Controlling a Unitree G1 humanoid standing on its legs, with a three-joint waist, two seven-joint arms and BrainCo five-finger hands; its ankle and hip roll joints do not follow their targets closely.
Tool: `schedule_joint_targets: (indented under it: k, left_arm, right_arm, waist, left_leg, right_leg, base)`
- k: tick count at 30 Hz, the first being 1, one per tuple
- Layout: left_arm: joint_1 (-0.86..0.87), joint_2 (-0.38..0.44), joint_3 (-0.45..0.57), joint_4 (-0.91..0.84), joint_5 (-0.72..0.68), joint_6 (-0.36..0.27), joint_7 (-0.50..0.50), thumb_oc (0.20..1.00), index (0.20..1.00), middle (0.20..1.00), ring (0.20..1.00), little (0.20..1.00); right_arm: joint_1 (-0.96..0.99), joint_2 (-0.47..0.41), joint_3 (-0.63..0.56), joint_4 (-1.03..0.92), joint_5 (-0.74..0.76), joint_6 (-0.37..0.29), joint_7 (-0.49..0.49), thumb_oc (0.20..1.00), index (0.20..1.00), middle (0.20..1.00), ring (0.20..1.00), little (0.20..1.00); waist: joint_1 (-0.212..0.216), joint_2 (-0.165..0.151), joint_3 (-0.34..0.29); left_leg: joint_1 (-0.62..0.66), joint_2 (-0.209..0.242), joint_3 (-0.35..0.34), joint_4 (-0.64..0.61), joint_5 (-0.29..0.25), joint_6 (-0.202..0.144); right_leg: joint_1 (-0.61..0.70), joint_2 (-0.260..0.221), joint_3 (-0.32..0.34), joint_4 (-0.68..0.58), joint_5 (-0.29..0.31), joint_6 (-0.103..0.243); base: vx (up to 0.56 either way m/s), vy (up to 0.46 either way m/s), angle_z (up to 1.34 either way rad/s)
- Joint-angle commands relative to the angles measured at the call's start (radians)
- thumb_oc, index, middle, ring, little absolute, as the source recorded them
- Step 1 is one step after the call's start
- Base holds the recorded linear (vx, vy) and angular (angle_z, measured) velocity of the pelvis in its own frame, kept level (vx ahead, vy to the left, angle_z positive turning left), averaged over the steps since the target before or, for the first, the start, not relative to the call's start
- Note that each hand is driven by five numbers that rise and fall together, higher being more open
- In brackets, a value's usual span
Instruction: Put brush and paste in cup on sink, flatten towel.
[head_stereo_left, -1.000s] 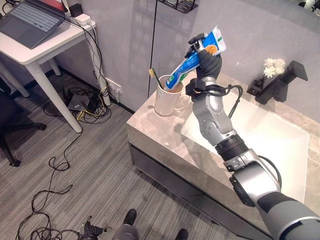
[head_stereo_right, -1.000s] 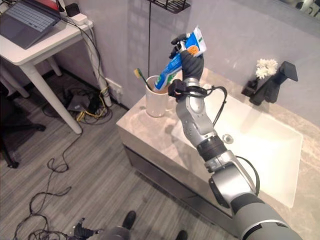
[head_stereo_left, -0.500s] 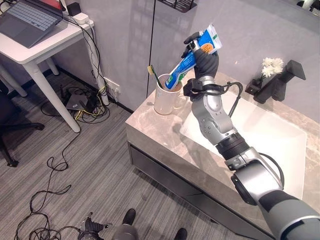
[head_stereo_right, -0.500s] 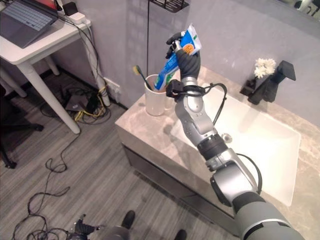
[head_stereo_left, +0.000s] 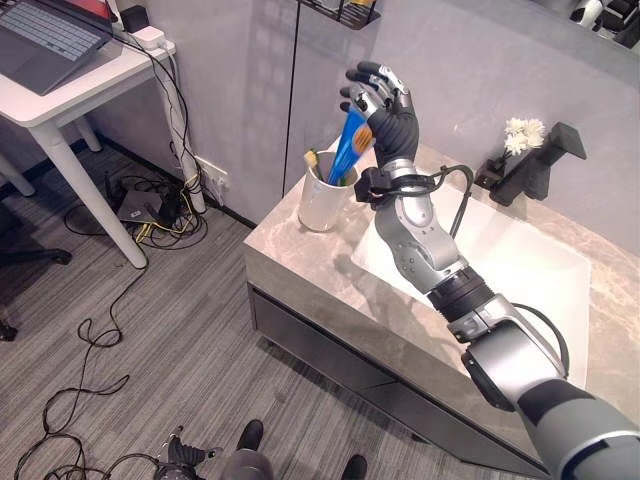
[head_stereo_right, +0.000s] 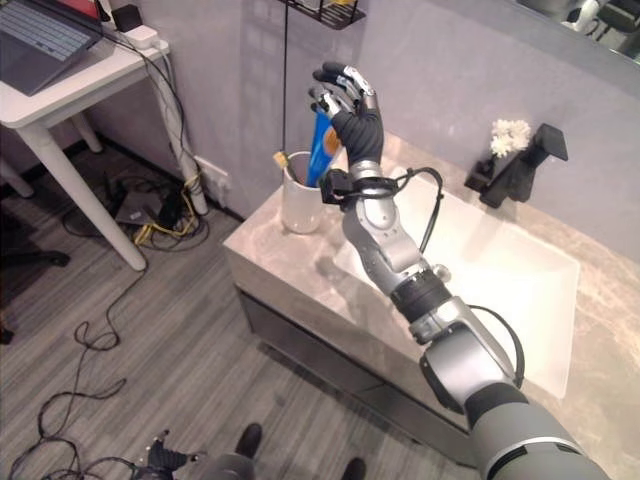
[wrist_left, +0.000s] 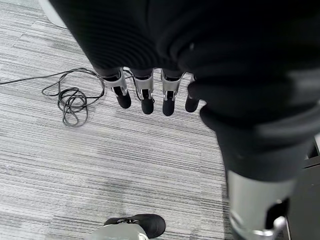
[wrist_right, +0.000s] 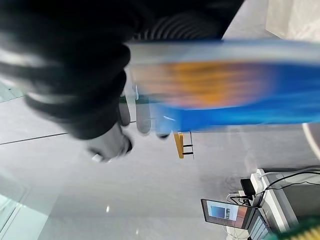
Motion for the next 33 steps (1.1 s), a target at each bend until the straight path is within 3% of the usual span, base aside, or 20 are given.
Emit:
schedule_joint_targets:
  k: [1, 14, 21, 26, 28, 29, 30, 32, 33]
  left_arm:
    - [-0.026, 0.027, -0.002, 0.072, -0.003, -0.019, 0.022, 1.0, 1.0, 1.0, 1.0, 1.0]
    - [-0.029, 0.015, 0.003, 0.1, 0.014, -0.017, 0.021, 1.0, 1.0, 1.0, 1.0, 1.0]
    - [-0.043, 0.003, 0.023, 0.115, 0.05, -0.013, 0.004, 1.0, 1.0, 1.0, 1.0, 1.0]
    - [-0.037, -0.026, 0.034, 0.132, 0.085, 0.0, -0.017, 1.0, 1.0, 1.0, 1.0, 1.0]
    - [-0.021, -0.05, 0.042, 0.134, 0.126, 0.003, -0.046, 1.0, 1.0, 1.0, 1.0, 1.0]
    - [-0.013, -0.067, 0.074, 0.15, 0.143, 0.004, -0.074, 1.0, 1.0, 1.0, 1.0, 1.0]
    - [-0.012, -0.065, 0.07, 0.15, 0.143, 0.004, -0.074, 1.0, 1.0, 1.0, 1.0, 1.0]
    - [-0.002, -0.078, 0.102, 0.149, 0.149, -0.006, -0.109, 1.0, 1.0, 1.0, 1.0, 1.0]
    - [-0.001, -0.078, 0.099, 0.148, 0.149, -0.006, -0.109, 1.0, 1.0, 1.0, 1.0, 1.0]
  right_arm:
    - [-0.144, -0.069, 0.004, 0.022, -0.045, -0.031, 0.008, 1.0, 1.0, 1.0, 1.0, 1.0]
    - [-0.142, -0.091, -0.052, -0.032, -0.203, -0.026, -0.081, 1.0, 1.0, 1.0, 1.0, 1.0]
    - [-0.031, -0.26, -0.116, -0.168, -0.437, 0.014, -0.135, 1.0, 1.0, 1.0, 1.0, 1.0]
    - [0.184, -0.303, -0.23, -0.339, -0.57, 0.027, -0.146, 1.0, 1.0, 1.0, 1.0, 1.0]
    - [0.363, -0.353, -0.349, -0.437, -0.683, 0.041, -0.162, 1.0, 1.0, 1.0, 1.0, 1.0]
    - [0.546, -0.382, -0.479, -0.531, -0.803, 0.055, -0.178, 1.0, 1.0, 1.0, 1.0, 1.0]
    - [0.556, -0.38, -0.486, -0.54, -0.805, 0.059, -0.176, 1.0, 1.0, 1.0, 1.0, 1.0]
    - [0.693, -0.442, -0.638, -0.57, -0.912, 0.076, -0.217, 1.0, 1.0, 1.0, 1.0, 1.0]
    - [0.7, -0.441, -0.643, -0.576, -0.913, 0.077, -0.215, 1.0, 1.0, 1.0, 1.0, 1.0]
  waist:
    - [0.018, 0.013, 0.029]
    - [0.007, 0.04, 0.013]
    - [-0.03, 0.066, -0.011]
    - [-0.065, 0.089, -0.029]
    - [-0.11, 0.116, -0.039]
    - [-0.162, 0.141, -0.053]
    - [-0.157, 0.14, -0.054]
    - [-0.21, 0.163, -0.065]
    - [-0.205, 0.163, -0.066]
  left_leg:
    - [-0.057, -0.024, -0.027, -0.019, 0.009, 0.03]
    - [-0.043, -0.013, 0.008, -0.019, 0.006, 0.027]
    - [-0.012, -0.001, 0.028, -0.019, 0.001, 0.021]
    - [0.023, 0.019, 0.061, -0.019, -0.009, 0.017]
    - [0.067, 0.035, 0.093, -0.019, -0.023, 0.016]
    - [0.1, 0.043, 0.129, -0.019, -0.035, 0.018]
    - [0.099, 0.044, 0.131, -0.019, -0.031, 0.018]
    - [0.13, 0.056, 0.175, -0.019, -0.039, 0.019]
    - [0.131, 0.057, 0.177, -0.019, -0.04, 0.018]
  right_leg:
    - [0.138, -0.05, 0.004, -0.001, 0.028, 0.054]
    - [0.133, -0.048, 0.028, -0.001, 0.019, 0.056]
    - [0.149, -0.044, 0.034, -0.001, 0.0, 0.054]
    - [0.16, -0.034, 0.049, -0.001, -0.016, 0.048]
    - [0.176, -0.023, 0.071, -0.001, -0.035, 0.044]
    - [0.176, -0.016, 0.102, -0.001, -0.043, 0.042]
    - [0.173, -0.016, 0.105, -0.001, -0.039, 0.041]
    - [0.156, -0.008, 0.155, -0.001, -0.044, 0.042]
    - [0.155, -0.008, 0.158, -0.001, -0.044, 0.041]
  base:
    - [0.0, 0.0, 0.0]
    - [-0.01, 0.001, -0.07]
    - [0.0, -0.009, -0.07]
    - [0.01, -0.02, -0.13]
    - [0.02, -0.026, -0.39]
    - [0.0, -0.008, -0.44]
    - [-0.01, 0.0, -0.45]
    - [-0.02, -0.014, -0.5]
    - [-0.02, -0.024, -0.65]
